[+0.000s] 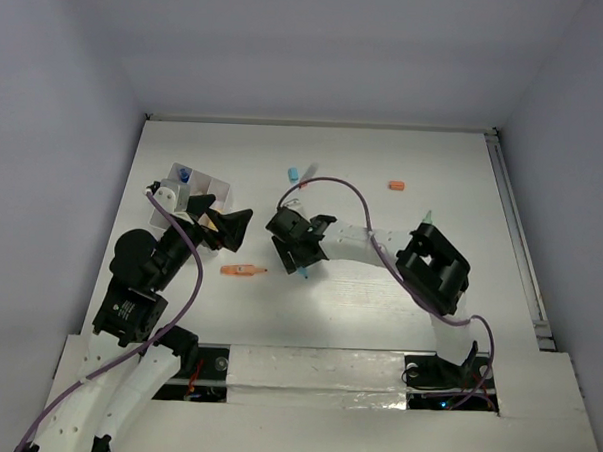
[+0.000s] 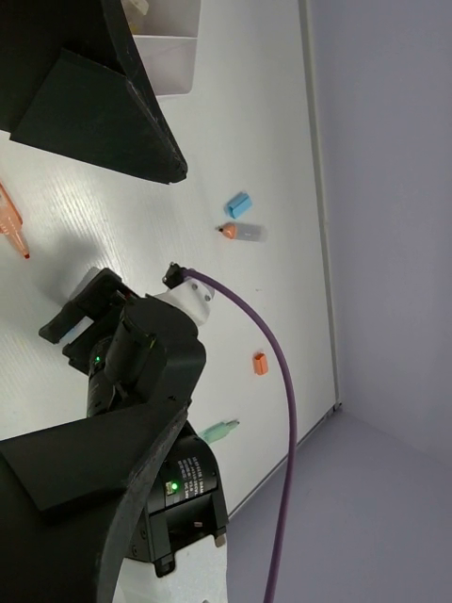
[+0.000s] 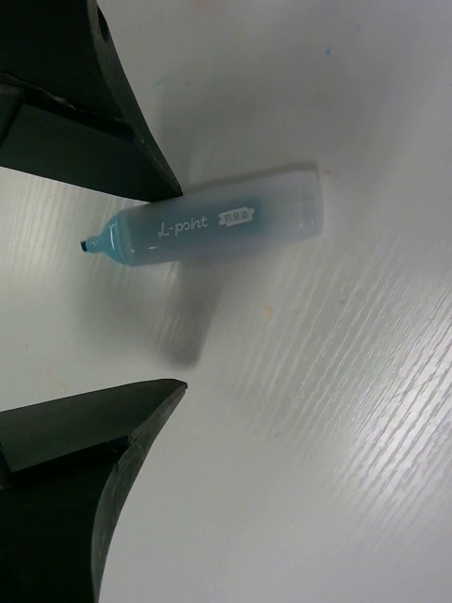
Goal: Sort the stationery into containers
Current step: Move the pen to the center of the board, then pick up the pen from the center of the board, then close the pen cap on the pen.
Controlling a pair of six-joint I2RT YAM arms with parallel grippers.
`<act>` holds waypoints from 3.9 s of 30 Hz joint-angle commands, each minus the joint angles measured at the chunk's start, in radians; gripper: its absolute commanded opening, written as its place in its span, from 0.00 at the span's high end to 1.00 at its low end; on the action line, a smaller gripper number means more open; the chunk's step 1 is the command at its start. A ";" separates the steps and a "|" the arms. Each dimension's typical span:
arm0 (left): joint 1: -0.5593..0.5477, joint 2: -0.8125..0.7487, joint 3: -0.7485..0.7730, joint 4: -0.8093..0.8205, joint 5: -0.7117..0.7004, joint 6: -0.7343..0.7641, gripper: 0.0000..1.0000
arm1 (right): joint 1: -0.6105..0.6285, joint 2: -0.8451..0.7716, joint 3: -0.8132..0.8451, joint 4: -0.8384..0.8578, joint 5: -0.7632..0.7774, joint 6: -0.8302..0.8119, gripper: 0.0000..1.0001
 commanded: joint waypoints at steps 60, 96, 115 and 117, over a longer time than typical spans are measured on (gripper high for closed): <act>0.017 0.019 -0.007 0.050 0.017 -0.006 0.01 | -0.178 0.029 -0.078 0.249 -0.136 0.027 0.23; 0.017 0.252 -0.157 0.243 0.292 -0.331 0.04 | -0.187 -0.422 -0.252 0.654 -0.199 0.036 0.96; -0.037 0.380 -0.241 0.569 0.290 -0.469 0.36 | -0.080 -0.547 -0.292 0.820 -0.243 0.074 0.93; -0.047 0.402 -0.238 0.578 0.281 -0.468 0.42 | -0.071 -0.545 -0.290 0.820 -0.246 0.076 0.93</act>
